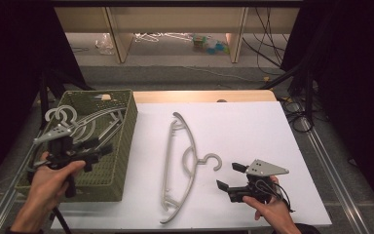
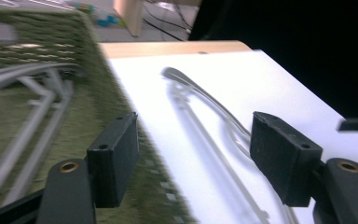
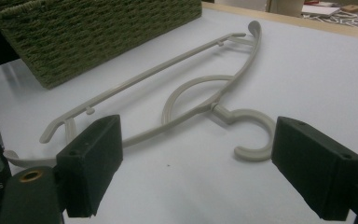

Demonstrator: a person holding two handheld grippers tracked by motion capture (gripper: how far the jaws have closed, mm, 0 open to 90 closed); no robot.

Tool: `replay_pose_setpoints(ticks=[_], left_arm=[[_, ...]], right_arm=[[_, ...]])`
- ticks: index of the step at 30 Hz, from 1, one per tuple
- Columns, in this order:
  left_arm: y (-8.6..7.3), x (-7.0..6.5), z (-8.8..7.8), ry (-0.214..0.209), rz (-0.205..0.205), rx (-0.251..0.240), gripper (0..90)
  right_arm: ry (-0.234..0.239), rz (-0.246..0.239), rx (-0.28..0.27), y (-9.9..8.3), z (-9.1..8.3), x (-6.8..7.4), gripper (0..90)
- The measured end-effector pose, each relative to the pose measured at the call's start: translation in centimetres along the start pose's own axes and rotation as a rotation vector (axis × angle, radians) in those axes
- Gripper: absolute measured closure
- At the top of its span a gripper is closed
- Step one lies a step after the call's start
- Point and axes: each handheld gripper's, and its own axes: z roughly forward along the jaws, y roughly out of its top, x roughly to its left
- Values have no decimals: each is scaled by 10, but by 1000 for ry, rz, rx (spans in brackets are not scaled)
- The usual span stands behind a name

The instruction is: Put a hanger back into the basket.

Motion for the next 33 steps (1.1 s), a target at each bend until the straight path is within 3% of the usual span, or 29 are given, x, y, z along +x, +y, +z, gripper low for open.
replay_pose_setpoints(ticks=[2, 5, 7, 11, 14, 16, 18, 19, 22, 24, 28, 29, 30, 33], left_arm=[[-6, -9, 8, -14, 15, 9, 318], [-16, -20, 17, -52, 21, 23, 300], [-22, -27, 25, -66, 57, 39, 298], [-38, -43, 41, -95, 82, 82, 267], [-47, -52, 49, -110, 82, 76, 248], [-52, -57, 54, -131, 76, 65, 247], [-56, -61, 58, -143, 57, 60, 246], [-57, -63, 60, -146, 81, 60, 246], [-60, -68, 63, -143, 97, 67, 235], [-62, -71, 64, -151, 97, 72, 229], [-67, -78, 68, -119, 117, 100, 168], [-69, -81, 70, -128, 128, 104, 168], [-70, -82, 71, -131, 138, 107, 169], [-74, -88, 76, -132, 134, 122, 167]], right_arm=[[-10, -19, -9, 0, 0, -1, 175], [-5, -7, -6, 0, 0, 0, 175], [-10, -17, -7, 0, -1, -1, 175], [-11, -13, -8, 0, -1, -2, 175], [2, 7, -2, 0, -2, -2, 175], [-7, -5, -31, -1, -2, -4, 174], [-5, 7, -8, 0, -4, -5, 174], [-14, -3, -22, -1, -4, -6, 173], [-15, -4, -21, -1, -4, -6, 173], [-13, -2, -35, -1, -3, -6, 174], [-14, 17, -12, -1, -6, -5, 174], [-26, 1, -24, -2, -6, -6, 174], [-10, 24, -5, -2, -8, -5, 174], [-27, 16, -19, -3, -9, -6, 174]])
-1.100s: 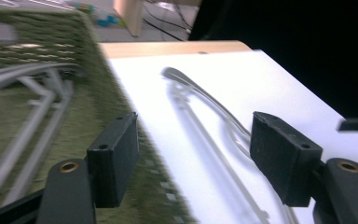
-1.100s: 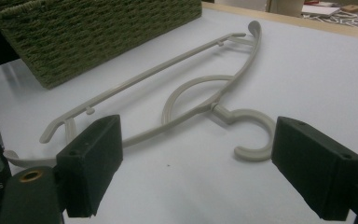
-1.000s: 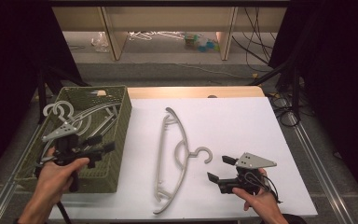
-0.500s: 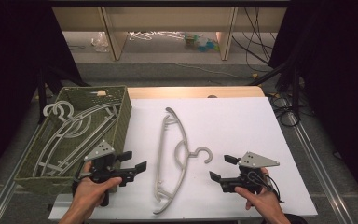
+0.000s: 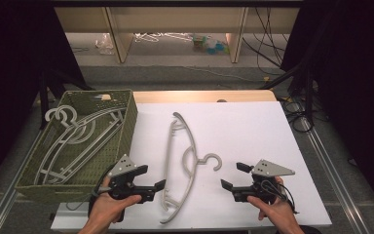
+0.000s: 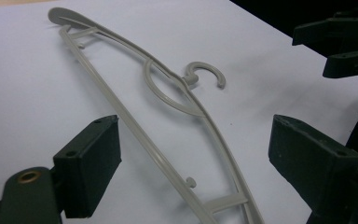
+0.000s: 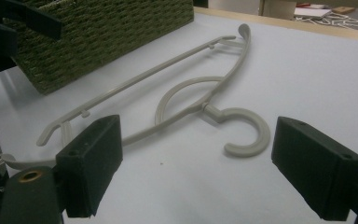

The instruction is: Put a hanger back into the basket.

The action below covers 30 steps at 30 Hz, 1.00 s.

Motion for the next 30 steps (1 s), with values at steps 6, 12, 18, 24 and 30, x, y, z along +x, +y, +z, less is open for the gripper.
replay_pose_setpoints(ticks=[6, 12, 18, 24, 30], left_arm=[[-5, -7, 13, -30, 14, 37, 166], [-7, -15, 22, -20, 27, 60, 169], [-10, -25, 32, -21, 57, 114, 165], [-2, -32, 55, -44, 105, 246, 194], [5, -39, 84, -47, 169, 339, 236]], right_arm=[[0, 4, 7, 0, -1, 0, 173], [4, 6, 8, 0, 1, 0, 174], [3, -16, 5, 1, 3, 1, 174], [2, -27, -5, 2, 4, 3, 174], [6, -19, -16, 2, 4, 2, 174]])
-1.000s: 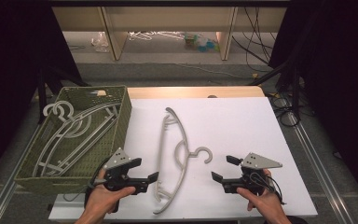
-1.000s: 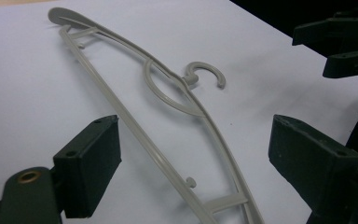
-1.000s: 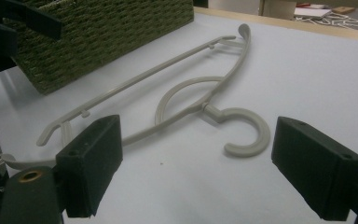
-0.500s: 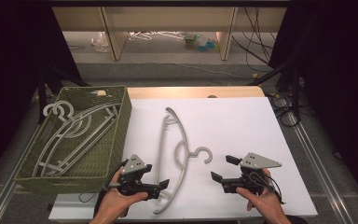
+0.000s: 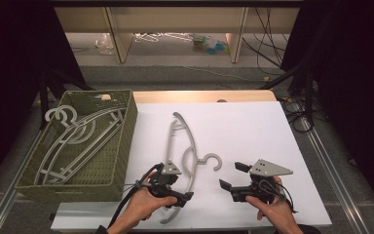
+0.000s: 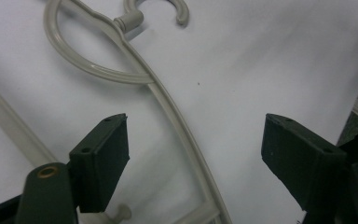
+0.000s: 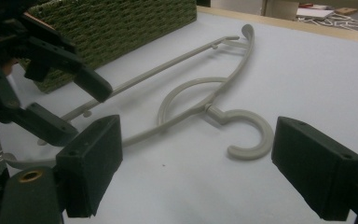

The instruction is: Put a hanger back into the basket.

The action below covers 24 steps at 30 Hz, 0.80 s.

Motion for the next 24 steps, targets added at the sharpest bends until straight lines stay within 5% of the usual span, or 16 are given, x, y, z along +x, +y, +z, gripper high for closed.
replay_pose_setpoints(ticks=[1, 3, 9, 13, 18, 24], left_arm=[[2, 1, 3, 15, 31, 18, 238], [4, 1, 12, 34, 31, 32, 252], [15, 7, 28, 18, 1, 99, 341], [21, 9, 39, 14, 29, 159, 350], [22, 14, 50, 34, 8, 179, 349], [27, 16, 54, 59, 22, 183, 459]], right_arm=[[0, -1, 13, 0, -1, 0, 173], [6, -2, -6, 0, 0, 0, 171], [10, -5, -9, 0, 0, 0, 171], [9, -7, -9, 1, 0, 1, 169], [20, 13, 2, 1, -1, 2, 165], [21, 9, 10, 1, -1, 2, 163]])
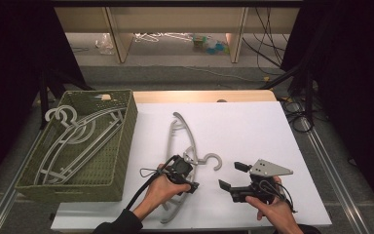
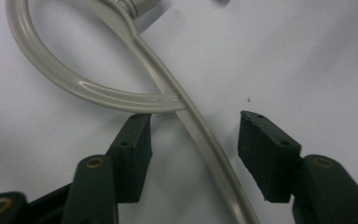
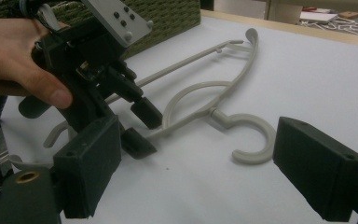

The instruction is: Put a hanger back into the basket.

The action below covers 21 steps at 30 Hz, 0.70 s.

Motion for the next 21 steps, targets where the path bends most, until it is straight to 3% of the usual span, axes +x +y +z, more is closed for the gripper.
replay_pose_setpoints(ticks=[2, 7, 9, 13, 15, 21], left_arm=[[1, -2, 1, 25, 7, 1, 514], [1, 4, -1, 30, 53, 9, 620], [0, 9, -2, 0, 32, 11, 651], [0, 12, -2, -11, 13, 16, 675], [3, 14, -1, -26, -19, 27, 673], [7, 12, 0, -14, -9, 51, 674]], right_arm=[[-10, -12, -1, 0, 0, -1, 164], [-7, -17, -14, 0, 2, -1, 163], [-7, -17, -14, 0, 2, -1, 163], [-1, 2, -2, -1, 1, 0, 164], [-1, 1, -1, -1, 1, -1, 164], [-14, -22, 2, 0, 1, -1, 164]])
